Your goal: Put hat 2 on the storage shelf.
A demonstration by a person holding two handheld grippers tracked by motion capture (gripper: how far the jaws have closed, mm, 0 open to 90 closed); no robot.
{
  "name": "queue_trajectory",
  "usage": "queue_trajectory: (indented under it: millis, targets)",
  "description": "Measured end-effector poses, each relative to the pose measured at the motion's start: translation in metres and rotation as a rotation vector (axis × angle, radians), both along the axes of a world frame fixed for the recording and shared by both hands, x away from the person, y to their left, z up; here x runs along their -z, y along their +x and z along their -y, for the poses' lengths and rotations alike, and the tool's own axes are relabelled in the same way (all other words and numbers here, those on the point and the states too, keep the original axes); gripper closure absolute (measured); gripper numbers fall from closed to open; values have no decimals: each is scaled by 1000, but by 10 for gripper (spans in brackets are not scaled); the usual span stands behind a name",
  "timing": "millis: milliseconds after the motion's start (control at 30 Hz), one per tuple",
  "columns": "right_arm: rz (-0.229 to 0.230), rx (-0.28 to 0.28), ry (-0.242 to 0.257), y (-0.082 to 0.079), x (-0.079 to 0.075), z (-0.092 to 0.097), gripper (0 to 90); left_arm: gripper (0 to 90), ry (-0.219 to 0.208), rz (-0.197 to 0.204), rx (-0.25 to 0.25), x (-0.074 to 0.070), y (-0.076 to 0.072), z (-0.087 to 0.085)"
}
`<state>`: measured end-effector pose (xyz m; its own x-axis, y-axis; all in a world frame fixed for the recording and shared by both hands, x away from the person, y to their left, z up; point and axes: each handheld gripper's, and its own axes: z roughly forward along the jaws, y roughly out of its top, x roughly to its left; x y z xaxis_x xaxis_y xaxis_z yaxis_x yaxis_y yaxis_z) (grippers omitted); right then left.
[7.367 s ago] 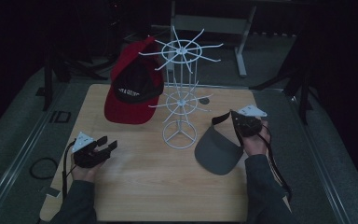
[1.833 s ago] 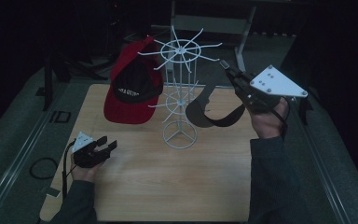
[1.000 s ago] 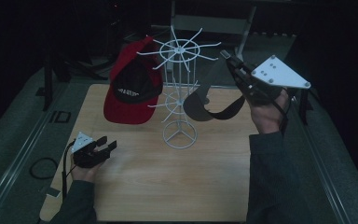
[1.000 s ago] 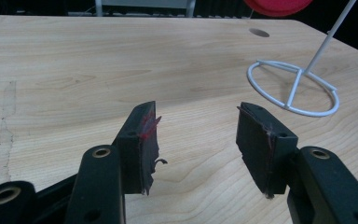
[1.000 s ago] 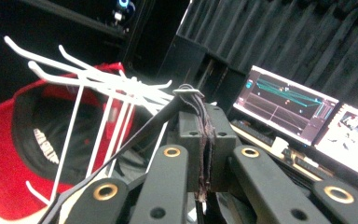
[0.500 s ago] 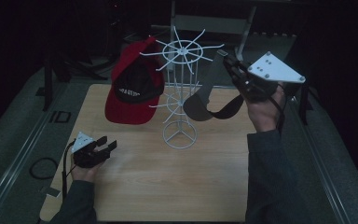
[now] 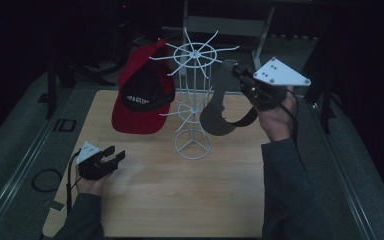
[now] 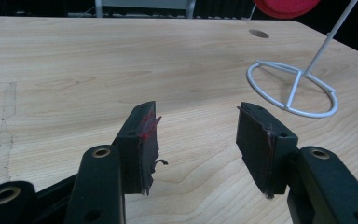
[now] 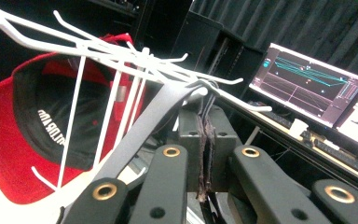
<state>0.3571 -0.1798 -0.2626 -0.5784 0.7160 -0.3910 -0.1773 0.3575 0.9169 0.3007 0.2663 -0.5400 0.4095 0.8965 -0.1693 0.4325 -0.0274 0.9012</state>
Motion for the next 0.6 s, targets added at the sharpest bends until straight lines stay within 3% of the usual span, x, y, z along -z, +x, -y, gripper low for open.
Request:
queue_trajectory:
  millis: [233,600]
  targets:
    - [-25,1,-26,3,5,-4,854,484,2,1,0,0,0,0]
    - [-66,53,6,9,14,10,618,484,3,0,-2,0,0,0]
